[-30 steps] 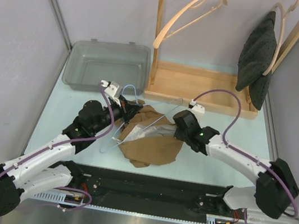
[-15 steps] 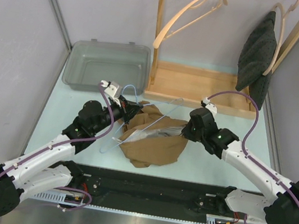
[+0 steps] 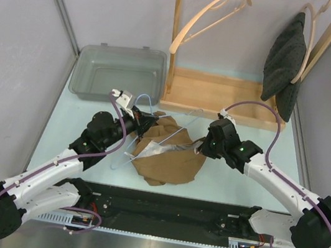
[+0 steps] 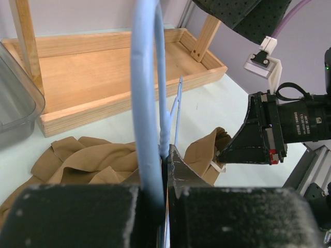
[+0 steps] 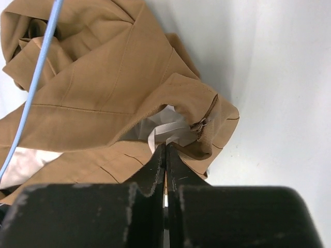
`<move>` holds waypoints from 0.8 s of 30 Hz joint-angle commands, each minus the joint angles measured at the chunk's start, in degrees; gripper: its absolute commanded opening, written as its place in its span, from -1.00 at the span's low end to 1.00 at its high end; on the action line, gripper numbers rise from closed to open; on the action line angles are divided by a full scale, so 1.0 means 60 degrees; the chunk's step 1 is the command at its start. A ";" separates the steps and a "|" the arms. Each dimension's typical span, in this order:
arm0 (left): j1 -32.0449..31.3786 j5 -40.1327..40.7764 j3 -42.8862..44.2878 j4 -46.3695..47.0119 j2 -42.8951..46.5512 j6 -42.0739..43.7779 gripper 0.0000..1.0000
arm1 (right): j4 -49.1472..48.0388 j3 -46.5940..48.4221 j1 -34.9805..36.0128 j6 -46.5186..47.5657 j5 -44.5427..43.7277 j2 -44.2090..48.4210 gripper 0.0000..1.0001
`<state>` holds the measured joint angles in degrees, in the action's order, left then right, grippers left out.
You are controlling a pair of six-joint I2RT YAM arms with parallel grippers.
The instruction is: Place the skirt on the hanger
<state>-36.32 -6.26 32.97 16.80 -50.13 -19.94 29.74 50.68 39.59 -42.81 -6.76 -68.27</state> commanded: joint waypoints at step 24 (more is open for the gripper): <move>-0.0100 -0.3614 0.0247 -0.0718 0.0782 0.1066 -1.00 | -0.0342 0.0123 -0.2351 0.0469 0.1391 0.0231 -1.00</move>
<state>-36.62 -21.32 32.95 14.87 -46.02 -17.08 30.59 50.68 26.28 -40.91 -0.73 -65.91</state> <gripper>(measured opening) 0.035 0.007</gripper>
